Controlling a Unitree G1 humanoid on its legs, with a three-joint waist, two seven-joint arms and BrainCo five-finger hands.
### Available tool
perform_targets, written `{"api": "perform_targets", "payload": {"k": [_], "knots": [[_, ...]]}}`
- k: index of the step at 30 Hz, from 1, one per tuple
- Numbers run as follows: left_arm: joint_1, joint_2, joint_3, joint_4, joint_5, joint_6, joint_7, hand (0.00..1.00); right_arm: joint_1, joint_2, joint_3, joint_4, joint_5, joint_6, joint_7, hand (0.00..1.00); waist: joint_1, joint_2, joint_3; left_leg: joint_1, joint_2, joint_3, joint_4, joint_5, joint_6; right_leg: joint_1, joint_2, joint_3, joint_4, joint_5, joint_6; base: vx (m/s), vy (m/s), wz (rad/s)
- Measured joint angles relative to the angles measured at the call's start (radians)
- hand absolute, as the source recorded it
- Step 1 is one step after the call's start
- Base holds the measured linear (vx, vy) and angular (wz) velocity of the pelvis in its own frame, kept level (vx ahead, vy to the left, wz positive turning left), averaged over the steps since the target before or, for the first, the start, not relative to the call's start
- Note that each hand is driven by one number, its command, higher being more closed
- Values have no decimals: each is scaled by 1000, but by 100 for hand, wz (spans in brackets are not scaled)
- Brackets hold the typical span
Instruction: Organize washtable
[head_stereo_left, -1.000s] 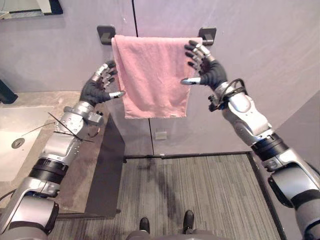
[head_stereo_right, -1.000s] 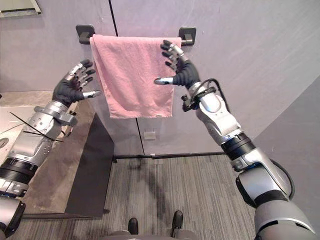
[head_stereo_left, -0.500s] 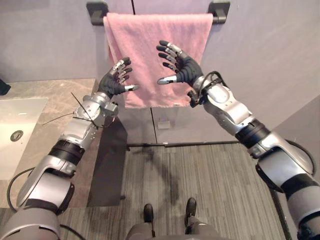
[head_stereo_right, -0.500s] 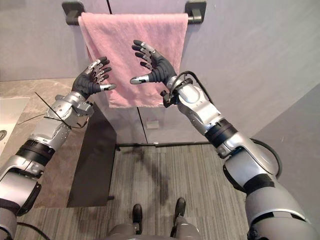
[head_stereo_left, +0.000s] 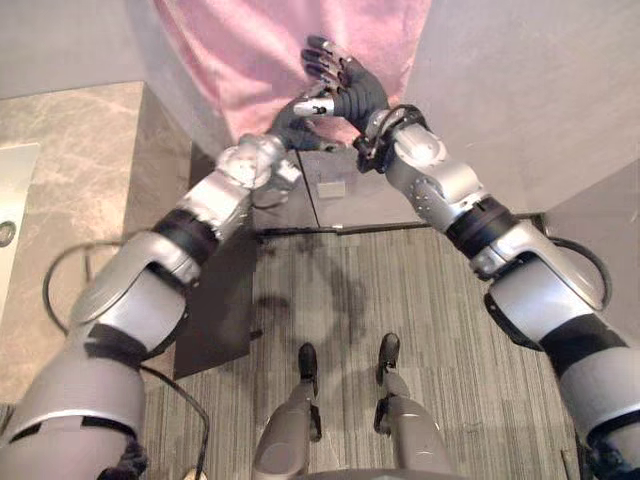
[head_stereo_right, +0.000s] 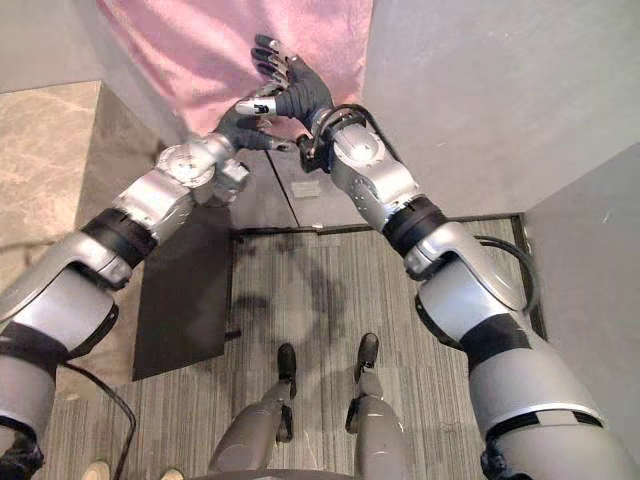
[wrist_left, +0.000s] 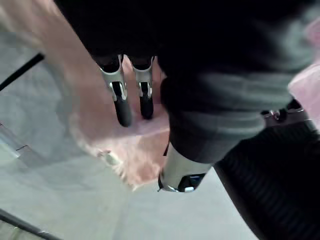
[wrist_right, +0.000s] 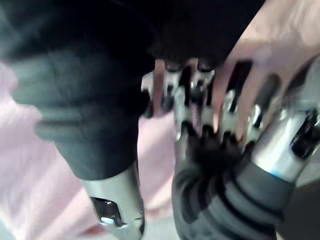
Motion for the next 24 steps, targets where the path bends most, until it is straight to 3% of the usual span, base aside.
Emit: {"api": "perform_targets", "payload": {"k": [2, 3, 4, 5, 6, 9, 11, 15, 24], "knots": [[-17, 0, 47, 13, -26, -1, -17, 0, -12, -10, -26, -1, 10, -15, 3, 0, -18, 3, 15, 0, -4, 10, -2, -4, 6, -4, -7, 4, 0, 2, 3, 27, 60, -27], [20, -15, 188, 25, -27, -21, -68, 0, -11, -16, -88, -4, 21, -13, 20, 0, -11, 3, 22, 0, -3, 22, -6, -5, 7, -4, -6, 7, 0, 2, 3, 17, 60, -23], [36, -15, 258, 24, -27, -44, -81, 0, -10, -27, -102, -18, 30, -9, 25, 0, -4, 2, 26, 1, -1, 26, -5, -5, 7, -4, -5, 7, 0, 2, 3, 34, 34, -18], [43, -9, 346, 22, -28, -83, -33, 0, -6, -57, -105, -40, 40, -10, 7, 0, 10, 3, 28, 5, 4, 28, -2, -6, 7, -5, 1, 6, 0, 3, 3, 59, 17, 6], [49, 57, 446, 17, -55, -93, 15, 0, -12, -90, -126, -40, 40, -11, -11, 0, 17, 4, 32, 0, 16, 21, 6, -7, 5, -5, 11, -1, 0, 3, 2, 54, 9, 13], [83, 130, 517, 51, -71, -94, 40, 0, -13, -117, -181, 2, 43, -31, -11, 0, 47, 11, 36, -1, 23, 16, 6, -7, 4, -4, 18, -1, 0, 3, 2, 26, 16, 8], [120, 118, 526, 71, -69, -92, 48, 0, -16, -117, -190, 31, 60, -33, -15, 0, 61, 18, 44, -1, 19, 11, 5, -6, 4, -2, 13, -3, 0, 3, 2, 4, 49, 10], [154, 95, 542, 124, -66, -75, 47, 0, -45, -109, -192, 68, 80, -33, -18, 0, 41, 16, 80, -4, 2, -5, 5, -4, 8, 2, -3, -3, 0, 13, 16, -12, 64, 9], [180, 96, 679, 187, -56, -61, 48, 0, -48, -112, -260, 118, 84, -32, -27, 0, 17, 13, 85, -2, -15, -4, 4, -3, 14, 2, -14, 12, 0, 25, 29, -1, 33, 0]]}}
